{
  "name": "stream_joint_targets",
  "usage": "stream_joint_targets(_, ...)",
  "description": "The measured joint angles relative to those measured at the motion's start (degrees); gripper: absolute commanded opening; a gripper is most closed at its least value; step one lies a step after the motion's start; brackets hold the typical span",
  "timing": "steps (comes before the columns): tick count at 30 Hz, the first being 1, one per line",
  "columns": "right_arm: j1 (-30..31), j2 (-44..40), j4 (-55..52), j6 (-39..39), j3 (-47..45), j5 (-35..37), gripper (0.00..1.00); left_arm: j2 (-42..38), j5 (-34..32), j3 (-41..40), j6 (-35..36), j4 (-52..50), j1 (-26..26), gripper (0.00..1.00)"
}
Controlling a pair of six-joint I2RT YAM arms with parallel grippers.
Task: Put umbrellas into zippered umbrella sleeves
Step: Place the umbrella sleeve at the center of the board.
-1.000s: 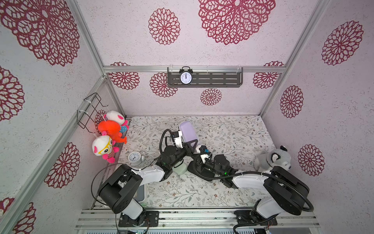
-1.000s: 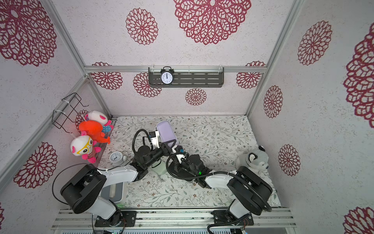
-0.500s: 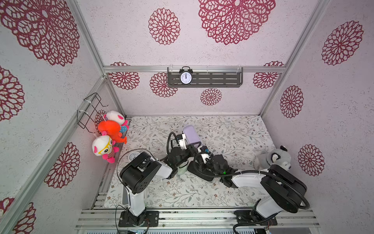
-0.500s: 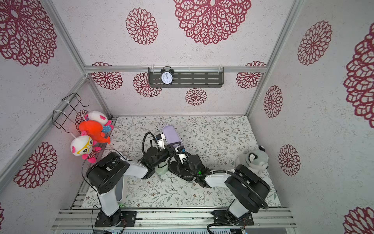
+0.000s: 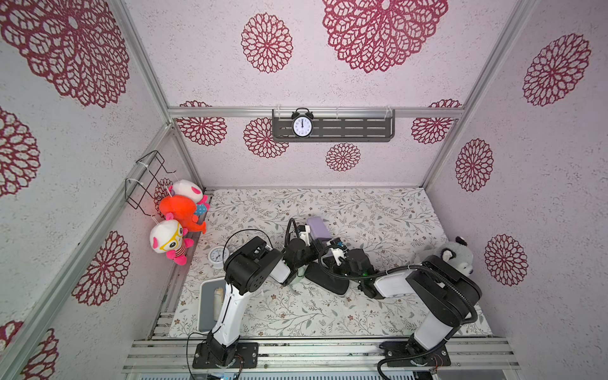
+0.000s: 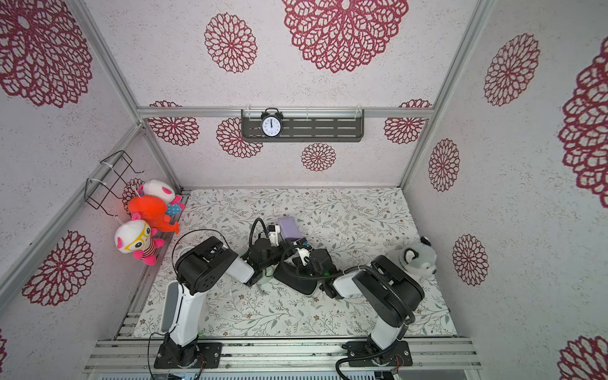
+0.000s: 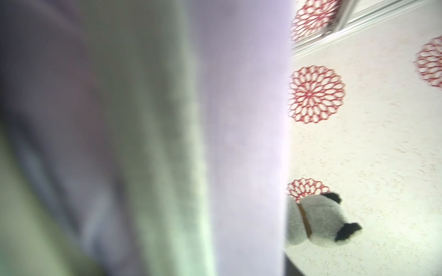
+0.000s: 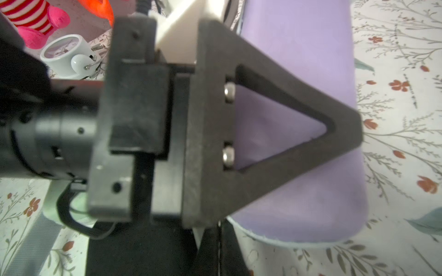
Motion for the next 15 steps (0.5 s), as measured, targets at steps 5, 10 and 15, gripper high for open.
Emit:
stream_joint_targets(5,-2.0,2.2,-0.6,0.5,2.0,-1.9,0.0,0.0,1.1,0.2,-1.2,0.6,1.3,0.82)
stream_joint_targets(10,-4.0,2.5,-1.9,0.9,3.2,-1.9,0.0,-1.3,2.0,-1.3,-1.9,1.5,2.5,0.86)
stream_joint_targets(15,-7.5,4.5,-2.9,0.9,5.8,-1.8,0.0,-2.9,3.6,-4.2,-2.7,2.1,4.9,0.87)
